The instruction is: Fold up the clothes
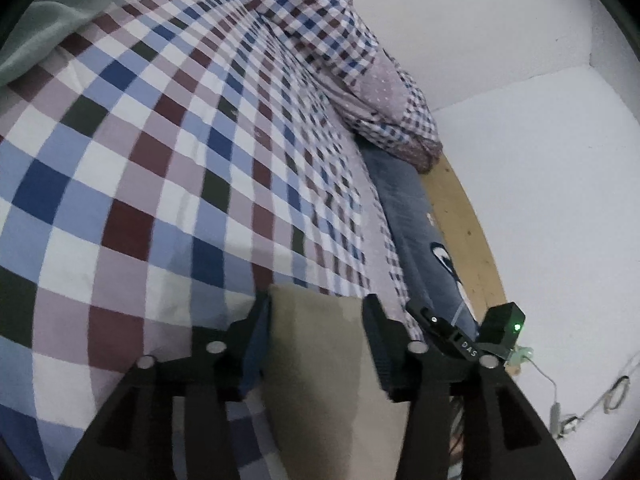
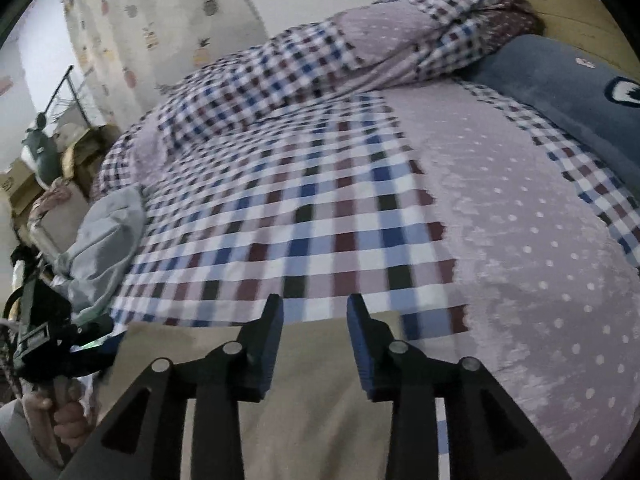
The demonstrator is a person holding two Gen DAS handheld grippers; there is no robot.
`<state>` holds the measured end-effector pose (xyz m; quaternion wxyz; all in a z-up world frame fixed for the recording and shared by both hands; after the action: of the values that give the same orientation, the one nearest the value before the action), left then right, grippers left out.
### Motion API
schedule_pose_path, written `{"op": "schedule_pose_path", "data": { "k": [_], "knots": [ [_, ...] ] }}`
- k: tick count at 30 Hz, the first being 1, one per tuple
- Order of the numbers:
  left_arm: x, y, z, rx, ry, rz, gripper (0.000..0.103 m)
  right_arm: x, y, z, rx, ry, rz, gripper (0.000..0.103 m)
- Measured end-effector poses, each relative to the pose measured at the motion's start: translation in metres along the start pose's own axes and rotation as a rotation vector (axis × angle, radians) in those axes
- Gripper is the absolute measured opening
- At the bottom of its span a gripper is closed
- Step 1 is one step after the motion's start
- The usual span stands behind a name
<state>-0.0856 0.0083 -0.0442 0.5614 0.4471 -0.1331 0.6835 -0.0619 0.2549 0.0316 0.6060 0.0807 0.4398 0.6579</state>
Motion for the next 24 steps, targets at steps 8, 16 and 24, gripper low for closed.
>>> {"op": "schedule_pose_path", "data": {
  "k": [8,16,24],
  "knots": [
    [0.016,-0.001,-0.026,-0.176,0.123,-0.090,0.061,-0.034,-0.010,-0.004,-0.027,0.036,0.070,0.042],
    [0.007,0.008,-0.034,-0.243,0.220,-0.044,0.061,-0.052,-0.022,0.013,-0.036,0.040,0.130,0.043],
    [0.026,-0.010,-0.047,-0.276,0.165,-0.132,0.065,-0.059,-0.033,0.025,-0.014,0.054,0.085,0.044]
  ]
}}
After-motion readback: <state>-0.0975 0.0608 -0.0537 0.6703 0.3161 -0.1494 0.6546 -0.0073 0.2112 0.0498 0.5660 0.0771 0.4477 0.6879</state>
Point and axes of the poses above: each gripper's, at about its wrist camera, not at the fingertips, and z roughly against the way its jaws point, x to its right, y to its top, the point moved 7 cm from there along -z, roughly the way its jaws point, and after that the axes turned 11 degrees about y, right-handed, at the moved point
